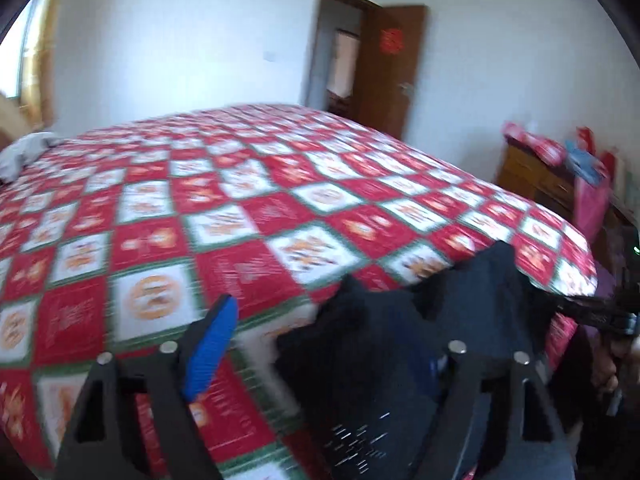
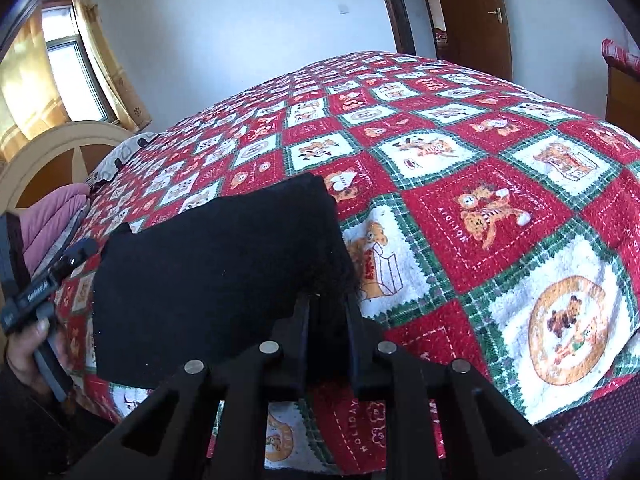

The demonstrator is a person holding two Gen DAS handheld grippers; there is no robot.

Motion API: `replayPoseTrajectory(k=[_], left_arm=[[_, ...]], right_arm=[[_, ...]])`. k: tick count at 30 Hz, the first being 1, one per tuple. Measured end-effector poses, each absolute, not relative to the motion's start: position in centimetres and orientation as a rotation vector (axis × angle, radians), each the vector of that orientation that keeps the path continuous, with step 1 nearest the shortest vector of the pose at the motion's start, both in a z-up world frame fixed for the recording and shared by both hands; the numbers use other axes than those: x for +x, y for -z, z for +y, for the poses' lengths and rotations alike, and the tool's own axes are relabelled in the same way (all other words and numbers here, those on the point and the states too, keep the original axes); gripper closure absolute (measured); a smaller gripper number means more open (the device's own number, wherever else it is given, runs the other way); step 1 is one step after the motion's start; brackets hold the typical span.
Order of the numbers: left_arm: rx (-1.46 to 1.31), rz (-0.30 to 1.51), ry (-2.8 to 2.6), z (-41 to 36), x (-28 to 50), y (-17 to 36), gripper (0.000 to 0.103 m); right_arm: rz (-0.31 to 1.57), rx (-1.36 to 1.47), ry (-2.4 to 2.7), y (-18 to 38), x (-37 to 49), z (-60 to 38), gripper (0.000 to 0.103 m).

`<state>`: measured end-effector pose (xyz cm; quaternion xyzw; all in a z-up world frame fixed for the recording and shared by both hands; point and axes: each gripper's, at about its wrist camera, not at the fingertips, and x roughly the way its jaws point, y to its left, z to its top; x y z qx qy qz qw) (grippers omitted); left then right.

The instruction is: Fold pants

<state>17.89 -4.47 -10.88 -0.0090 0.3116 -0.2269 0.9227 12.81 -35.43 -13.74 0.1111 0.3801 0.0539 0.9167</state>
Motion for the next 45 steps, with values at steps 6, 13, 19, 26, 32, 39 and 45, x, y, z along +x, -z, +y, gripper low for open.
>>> replayPoseTrajectory(k=[6, 13, 19, 26, 32, 39, 45], left_arm=[[-0.008, 0.754, 0.488, -5.8, 20.0, 13.4, 0.094], [-0.032, 0.744, 0.365, -3.6, 20.4, 14.6, 0.1], [-0.092, 0.713, 0.37, -2.4, 19.3, 13.7, 0.1], [-0.041, 0.616, 0.304, -2.9, 15.4, 10.5, 0.023], [0.022, 0.66, 0.348, -6.2, 14.2, 11.1, 0.022], [0.043, 0.74, 0.331, -7.1, 14.6, 14.0, 0.012], [-0.001, 0.766, 0.327, -6.7, 14.8, 15.2, 0.006]], right_arm=[[0.762, 0.236, -0.113, 13.6, 12.8, -35.6, 0.087], [0.821, 0.156, -0.067, 14.6, 13.7, -34.7, 0.087], [0.788, 0.116, -0.074, 14.1, 13.1, -34.7, 0.076], [0.626, 0.15, 0.013, 10.8, 11.4, -35.9, 0.052], [0.533, 0.098, -0.214, 8.9, 10.1, -31.2, 0.052], [0.772, 0.01, -0.265, 13.8, 13.2, -27.5, 0.052], [0.838, -0.006, -0.279, 15.6, 14.1, -27.7, 0.052]])
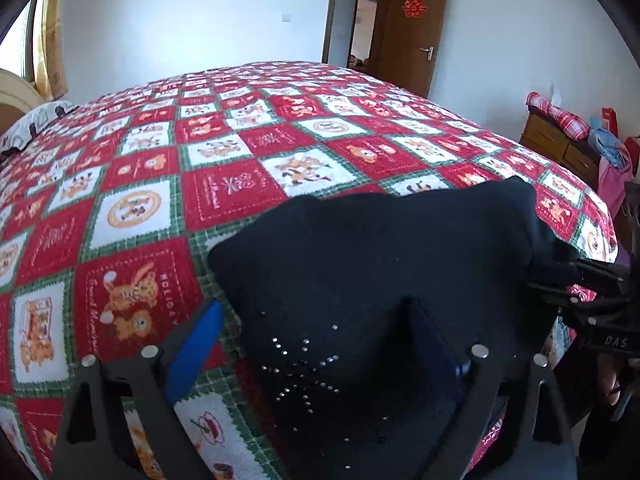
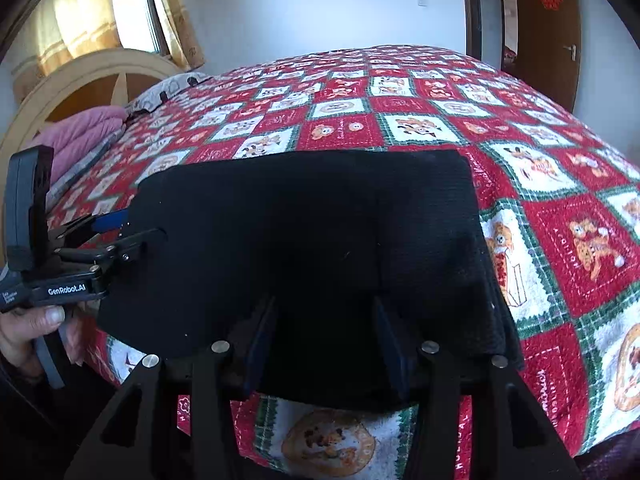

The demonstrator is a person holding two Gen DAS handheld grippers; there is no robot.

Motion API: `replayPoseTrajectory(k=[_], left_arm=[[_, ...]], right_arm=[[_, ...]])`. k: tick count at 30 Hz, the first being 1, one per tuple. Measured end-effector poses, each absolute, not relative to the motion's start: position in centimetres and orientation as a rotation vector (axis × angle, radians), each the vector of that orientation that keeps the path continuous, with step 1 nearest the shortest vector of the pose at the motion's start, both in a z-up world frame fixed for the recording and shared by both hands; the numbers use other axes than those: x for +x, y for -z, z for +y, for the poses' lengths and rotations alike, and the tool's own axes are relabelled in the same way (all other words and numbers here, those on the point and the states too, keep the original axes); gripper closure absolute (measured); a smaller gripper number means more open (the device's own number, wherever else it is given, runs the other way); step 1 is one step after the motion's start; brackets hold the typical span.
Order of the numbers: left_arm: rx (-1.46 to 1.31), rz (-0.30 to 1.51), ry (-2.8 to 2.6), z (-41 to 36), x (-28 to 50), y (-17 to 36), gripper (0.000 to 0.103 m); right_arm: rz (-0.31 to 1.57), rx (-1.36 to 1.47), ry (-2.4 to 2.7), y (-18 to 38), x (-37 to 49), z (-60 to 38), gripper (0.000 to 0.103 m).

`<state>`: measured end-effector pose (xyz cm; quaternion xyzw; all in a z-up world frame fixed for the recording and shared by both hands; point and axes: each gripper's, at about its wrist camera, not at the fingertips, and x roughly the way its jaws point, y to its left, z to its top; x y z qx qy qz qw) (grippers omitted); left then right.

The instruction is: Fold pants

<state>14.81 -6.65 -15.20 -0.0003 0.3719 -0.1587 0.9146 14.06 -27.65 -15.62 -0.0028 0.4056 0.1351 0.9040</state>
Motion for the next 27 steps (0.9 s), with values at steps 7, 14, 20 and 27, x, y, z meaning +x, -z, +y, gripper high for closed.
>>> replayPoseTrajectory(k=[7, 14, 20, 27], left_arm=[[-0.004, 0.766, 0.326, -6.2, 14.3, 14.9, 0.005], [-0.004, 0.721, 0.313, -5.3, 12.6, 13.9, 0.005], [-0.01, 0.71, 0.338, -5.0, 9.7, 14.6, 0.005], [-0.009, 0.738, 0.361, -5.4, 9.9, 16.2, 0.002]], right_arm=[[0.81, 0.054, -0.31, 14.2, 13.5, -28.5, 0.051], [0.735, 0.055, -0.248, 11.9, 13.1, -29.2, 0.051], [0.741, 0.103, -0.349, 9.2, 15.3, -27.8, 0.051], [0.931, 0.048, -0.645, 8.5, 22.3, -17.4, 0.051]])
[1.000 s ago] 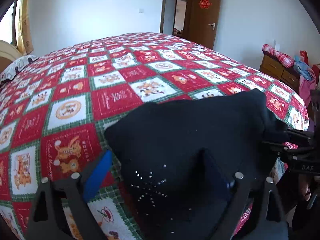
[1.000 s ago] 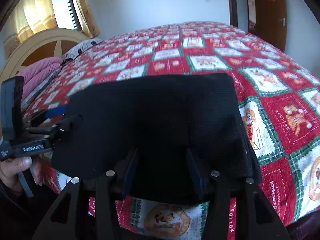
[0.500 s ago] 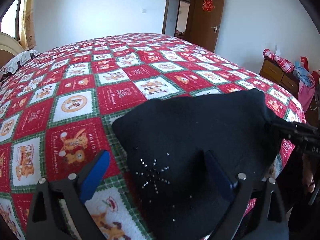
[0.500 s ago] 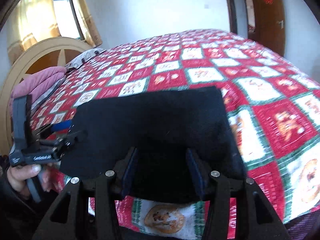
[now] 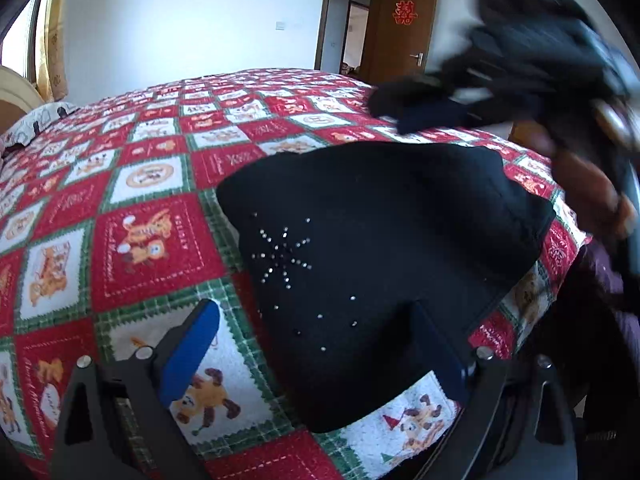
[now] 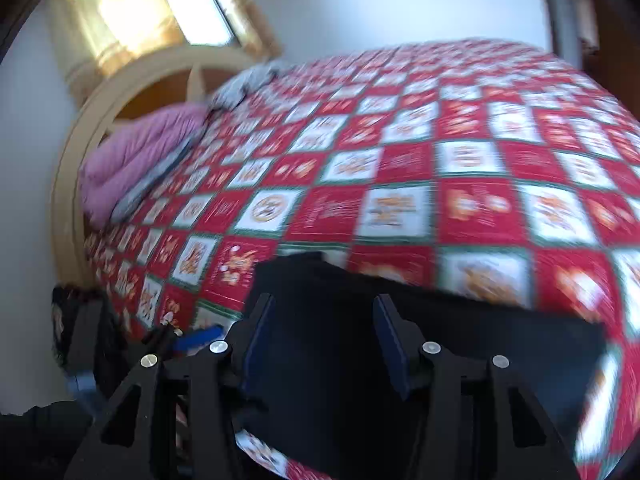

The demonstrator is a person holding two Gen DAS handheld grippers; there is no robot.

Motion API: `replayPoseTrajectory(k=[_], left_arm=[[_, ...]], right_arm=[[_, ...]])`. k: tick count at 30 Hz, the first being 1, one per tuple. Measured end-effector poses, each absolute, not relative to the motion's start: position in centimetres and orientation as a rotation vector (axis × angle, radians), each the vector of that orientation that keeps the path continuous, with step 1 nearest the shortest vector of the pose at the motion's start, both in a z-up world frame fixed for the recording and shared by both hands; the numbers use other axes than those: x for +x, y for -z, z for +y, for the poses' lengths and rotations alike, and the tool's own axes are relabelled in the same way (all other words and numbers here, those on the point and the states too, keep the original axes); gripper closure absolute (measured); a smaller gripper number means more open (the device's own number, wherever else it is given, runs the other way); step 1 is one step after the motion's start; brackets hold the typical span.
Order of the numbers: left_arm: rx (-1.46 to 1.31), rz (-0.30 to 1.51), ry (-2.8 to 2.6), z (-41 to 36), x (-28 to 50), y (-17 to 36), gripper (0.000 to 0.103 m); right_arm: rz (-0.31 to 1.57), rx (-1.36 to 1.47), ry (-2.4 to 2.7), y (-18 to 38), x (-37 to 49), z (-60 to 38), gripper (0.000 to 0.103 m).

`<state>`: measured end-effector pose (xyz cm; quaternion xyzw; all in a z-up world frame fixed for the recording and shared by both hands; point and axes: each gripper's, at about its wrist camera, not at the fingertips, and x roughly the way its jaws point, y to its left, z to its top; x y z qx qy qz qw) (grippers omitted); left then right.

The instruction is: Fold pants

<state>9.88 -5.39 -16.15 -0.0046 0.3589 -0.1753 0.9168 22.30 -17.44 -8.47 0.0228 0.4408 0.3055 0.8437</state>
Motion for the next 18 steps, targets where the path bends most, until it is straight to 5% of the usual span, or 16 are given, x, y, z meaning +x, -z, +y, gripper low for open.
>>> replayPoseTrajectory(k=[13, 15, 16, 18], left_arm=[[-0.003, 0.722, 0.377, -5.3, 9.6, 17.4, 0.0], [0.001, 0.719, 0.378, -5.2, 9.5, 17.5, 0.0], [0.003, 0.716, 0.379, -5.2, 9.5, 17.5, 0.0], [0.008, 0.713, 0.376, -5.3, 9.5, 17.6, 0.0]], right_arm=[[1.28, -0.192, -0.918, 12.1, 28.8, -5.3, 0.051], [1.322, -0.266, -0.914, 13.1, 28.5, -4.4, 0.067], [1.306, -0.309, -0.877, 13.4, 28.4, -4.1, 0.09], [1.316, -0.276, -0.858, 13.6, 28.6, -4.2, 0.094]])
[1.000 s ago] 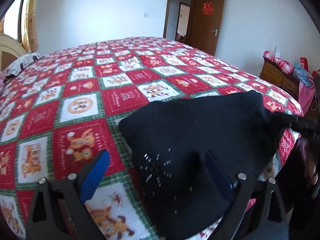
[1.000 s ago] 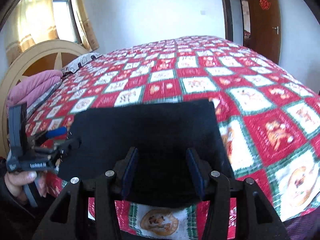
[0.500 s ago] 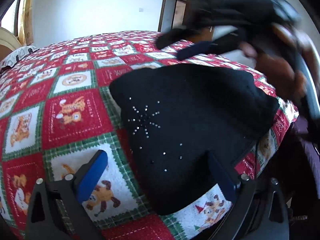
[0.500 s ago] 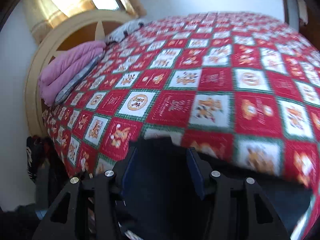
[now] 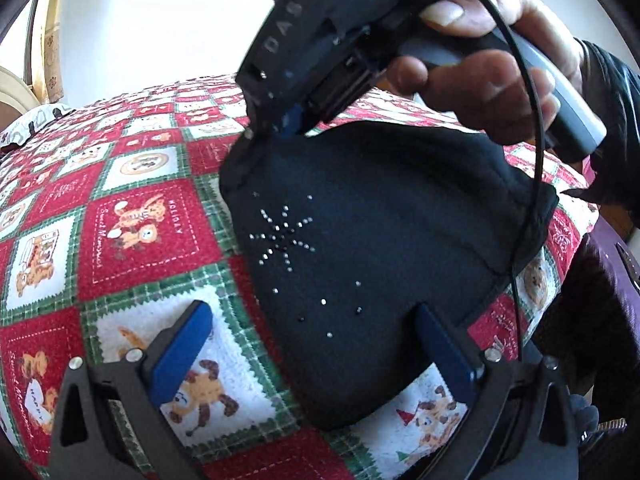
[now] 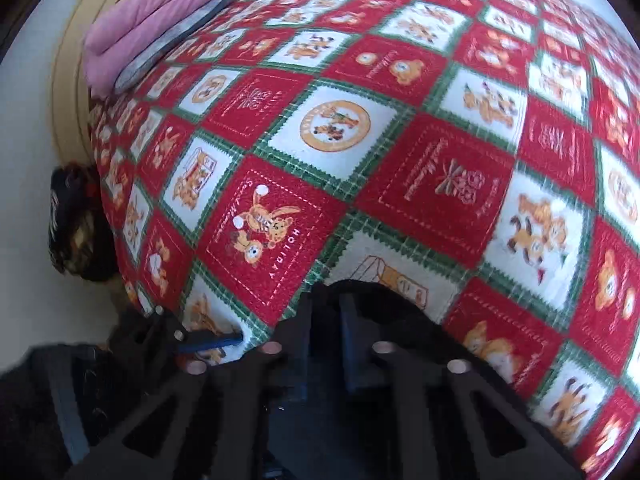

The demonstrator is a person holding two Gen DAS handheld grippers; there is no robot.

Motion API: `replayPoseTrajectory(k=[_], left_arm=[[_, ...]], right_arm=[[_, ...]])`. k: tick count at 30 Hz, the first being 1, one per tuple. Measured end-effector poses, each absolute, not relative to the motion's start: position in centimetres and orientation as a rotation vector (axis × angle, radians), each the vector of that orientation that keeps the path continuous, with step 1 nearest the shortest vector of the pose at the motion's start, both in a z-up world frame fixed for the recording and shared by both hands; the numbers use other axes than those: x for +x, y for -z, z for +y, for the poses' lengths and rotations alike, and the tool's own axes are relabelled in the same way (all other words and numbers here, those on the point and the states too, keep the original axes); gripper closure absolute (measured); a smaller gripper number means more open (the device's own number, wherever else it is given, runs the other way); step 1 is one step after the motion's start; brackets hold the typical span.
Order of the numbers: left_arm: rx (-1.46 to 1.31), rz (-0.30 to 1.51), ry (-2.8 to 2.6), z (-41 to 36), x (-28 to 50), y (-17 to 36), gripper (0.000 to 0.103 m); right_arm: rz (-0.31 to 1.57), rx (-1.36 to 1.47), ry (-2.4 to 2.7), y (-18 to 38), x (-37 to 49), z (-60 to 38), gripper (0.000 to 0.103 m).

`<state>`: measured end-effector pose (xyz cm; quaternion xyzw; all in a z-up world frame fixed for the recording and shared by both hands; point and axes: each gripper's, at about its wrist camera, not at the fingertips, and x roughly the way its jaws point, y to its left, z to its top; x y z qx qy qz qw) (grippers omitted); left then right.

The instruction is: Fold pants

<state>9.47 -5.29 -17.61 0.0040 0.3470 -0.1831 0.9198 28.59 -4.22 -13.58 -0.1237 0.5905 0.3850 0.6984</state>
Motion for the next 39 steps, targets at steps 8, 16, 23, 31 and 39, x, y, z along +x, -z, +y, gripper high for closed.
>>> replayPoseTrajectory(k=[8, 16, 23, 31, 39], left_arm=[[0.024, 0.697, 0.373, -5.5, 8.8, 17.7, 0.0], [-0.074, 0.608, 0.313, -3.0, 7.7, 15.1, 0.0], [-0.025, 0.703, 0.3, -4.5, 9.2, 17.1, 0.0], [-0.092, 0.71, 0.329, -4.0, 10.4, 15.3, 0.0], [-0.084, 0.724, 0.303, -4.5, 13.2, 16.2, 0.0]], right_arm=[[1.255, -0.234, -0.797, 14.6, 30.0, -4.7, 0.092], [1.069, -0.003, -0.71, 8.9, 26.2, -14.6, 0.054], [1.071, 0.082, -0.409, 12.5, 21.3, -26.9, 0.055], [0.866, 0.203, -0.424, 10.6, 18.9, -29.0, 0.054], [0.896, 0.328, -0.236, 12.9, 19.2, -35.6, 0.054]])
